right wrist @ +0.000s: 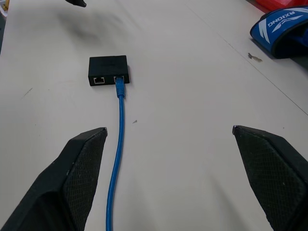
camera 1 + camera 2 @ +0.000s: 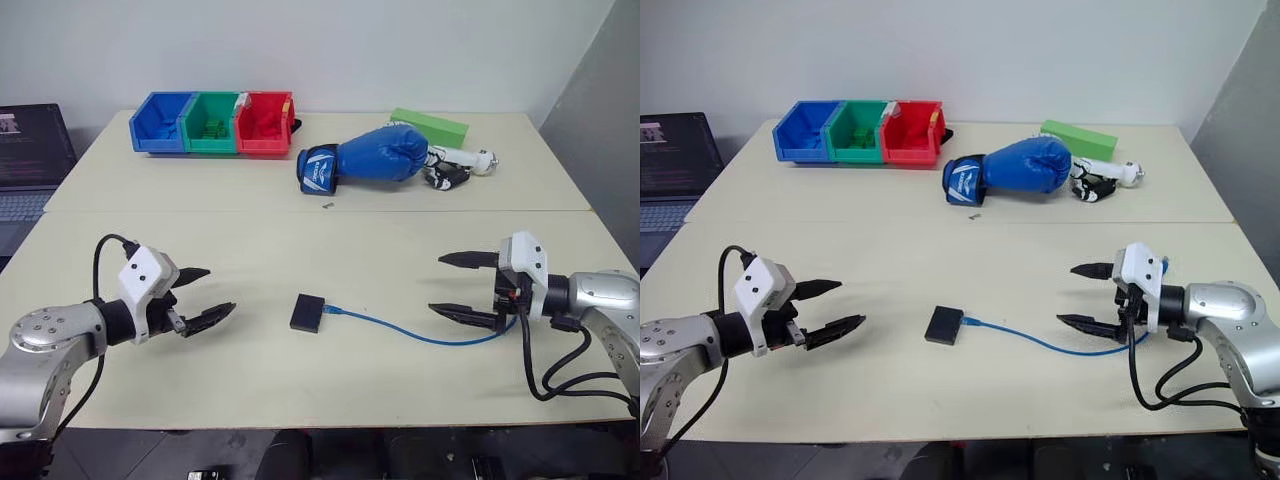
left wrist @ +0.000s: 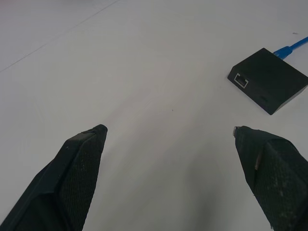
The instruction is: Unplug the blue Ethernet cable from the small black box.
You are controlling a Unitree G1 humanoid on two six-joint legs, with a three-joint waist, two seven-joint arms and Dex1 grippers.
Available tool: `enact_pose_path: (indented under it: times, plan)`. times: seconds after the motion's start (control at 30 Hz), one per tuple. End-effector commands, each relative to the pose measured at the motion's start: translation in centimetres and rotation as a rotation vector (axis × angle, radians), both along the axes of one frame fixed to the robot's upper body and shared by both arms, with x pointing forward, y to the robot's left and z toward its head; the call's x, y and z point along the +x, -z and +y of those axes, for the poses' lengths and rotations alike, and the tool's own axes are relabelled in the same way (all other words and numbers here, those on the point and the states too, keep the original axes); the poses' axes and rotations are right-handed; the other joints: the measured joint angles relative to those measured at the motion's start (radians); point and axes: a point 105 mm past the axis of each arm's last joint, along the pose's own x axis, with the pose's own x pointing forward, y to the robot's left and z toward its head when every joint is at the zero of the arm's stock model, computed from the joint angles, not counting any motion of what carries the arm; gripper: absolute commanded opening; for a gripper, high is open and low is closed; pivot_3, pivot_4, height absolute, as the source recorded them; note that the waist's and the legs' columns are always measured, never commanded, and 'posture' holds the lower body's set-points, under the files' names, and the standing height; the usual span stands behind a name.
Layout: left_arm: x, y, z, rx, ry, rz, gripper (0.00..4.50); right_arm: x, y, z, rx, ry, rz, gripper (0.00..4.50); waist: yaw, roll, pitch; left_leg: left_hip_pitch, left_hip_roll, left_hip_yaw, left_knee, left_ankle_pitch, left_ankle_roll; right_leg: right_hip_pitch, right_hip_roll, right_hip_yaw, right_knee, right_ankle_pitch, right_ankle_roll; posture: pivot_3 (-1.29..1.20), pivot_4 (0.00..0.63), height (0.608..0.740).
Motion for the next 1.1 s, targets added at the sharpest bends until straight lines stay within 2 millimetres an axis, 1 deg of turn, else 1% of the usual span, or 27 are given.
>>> enact_pose_path:
  times: [0.03, 0.2, 0.3, 0.37, 0.47, 0.63, 0.73, 0.83, 0.93, 1.0, 1.1]
  plan:
    - [-0.3, -0.4, 0.0, 0.036, 0.044, -0.021, 4.5, 0.0, -0.7, 0.0, -0.022, -0.015, -0.049, 4.44, 0.0, 0.0, 0.0, 0.0, 0.0, 0.0, 0.0, 0.0, 0.0, 0.0, 0.0, 0.0, 0.0, 0.0, 0.0, 0.0, 0.15, 0.74]
    - [-0.6, -0.2, -0.3, 0.034, 0.074, -0.008, 4.5, -0.2, -0.4, 0.1, -0.025, -0.021, -0.048, 4.44, 0.0, 0.0, 0.0, 0.0, 0.0, 0.0, 0.0, 0.0, 0.0, 0.0, 0.0, 0.0, 0.0, 0.0, 0.0, 0.0, 0.15, 0.74]
    - [-0.7, 0.2, 0.1, 0.079, 0.081, -0.007, 4.5, -0.2, -0.2, 0.3, -0.026, -0.029, -0.056, 4.44, 0.0, 0.0, 0.0, 0.0, 0.0, 0.0, 0.0, 0.0, 0.0, 0.0, 0.0, 0.0, 0.0, 0.0, 0.0, 0.0, 0.15, 0.74]
    - [-0.9, 0.3, 0.0, 0.065, 0.089, 0.004, 4.5, -0.2, -0.1, 0.5, -0.023, -0.033, -0.062, 4.44, 0.0, 0.0, 0.0, 0.0, 0.0, 0.0, 0.0, 0.0, 0.0, 0.0, 0.0, 0.0, 0.0, 0.0, 0.0, 0.0, 0.15, 0.74]
    - [-1.3, 0.8, -0.1, 0.091, 0.102, 0.021, 4.5, -0.2, 0.1, 1.2, -0.007, -0.045, -0.069, 4.44, 0.0, 0.0, 0.0, 0.0, 0.0, 0.0, 0.0, 0.0, 0.0, 0.0, 0.0, 0.0, 0.0, 0.0, 0.0, 0.0, 0.15, 0.74]
    - [-1.3, 1.4, -0.5, 0.146, 0.146, 0.051, 4.5, 0.2, 0.7, 3.1, 0.045, -0.052, -0.085, 4.44, 0.0, 0.0, 0.0, 0.0, 0.0, 0.0, 0.0, 0.0, 0.0, 0.0, 0.0, 0.0, 0.0, 0.0, 0.0, 0.0, 0.15, 0.74]
    - [-1.8, 1.5, -1.2, 0.118, 0.22, 0.096, 4.5, 0.5, 2.0, 4.7, 0.04, -0.068, -0.087, 4.44, -0.001, 0.0, 0.0, 0.0, 0.0, 0.0, 0.0, 0.0, 0.0, 0.0, 0.0, 0.0, 0.001, 0.0, 0.0, 0.0, 0.15, 0.74]
    - [-2.3, 1.1, -2.0, 0.1, 0.294, 0.122, 4.5, 1.0, 3.9, 6.8, -0.001, -0.077, -0.078, 4.44, -0.002, 0.0, 0.0, 0.0, 0.0, 0.0, 0.0, 0.0, 0.0, 0.0, 0.0, 0.0, 0.001, 0.0, 0.0, 0.0, 0.15, 0.74]
    - [-2.5, 0.8, -2.4, 0.096, 0.353, 0.138, 4.5, 1.3, 5.3, 8.7, 0.025, -0.081, -0.041, 4.44, -0.002, 0.0, 0.0, 0.0, 0.0, 0.001, 0.0, 0.0, 0.0, -0.001, 0.001, 0.0, 0.002, 0.0, 0.0, 0.0, 0.15, 0.74]
    - [-2.5, 0.5, -2.6, 0.101, 0.376, 0.136, 4.5, 1.5, 6.1, 9.2, 0.018, -0.083, -0.024, 4.44, -0.002, 0.0, 0.0, 0.0, 0.0, 0.0, 0.0, 0.0, 0.0, -0.001, 0.001, 0.0, 0.002, 0.0, 0.0, 0.0, 0.15, 0.74]
    - [-2.4, 0.3, -2.8, 0.119, 0.408, 0.139, 4.5, 2.6, 7.3, 10.0, -0.001, -0.059, -0.008, 4.44, -0.002, 0.0, 0.0, 0.0, 0.0, 0.001, 0.0, 0.0, 0.0, -0.001, 0.001, 0.0, 0.002, 0.0, 0.0, 0.0, 0.15, 0.74]
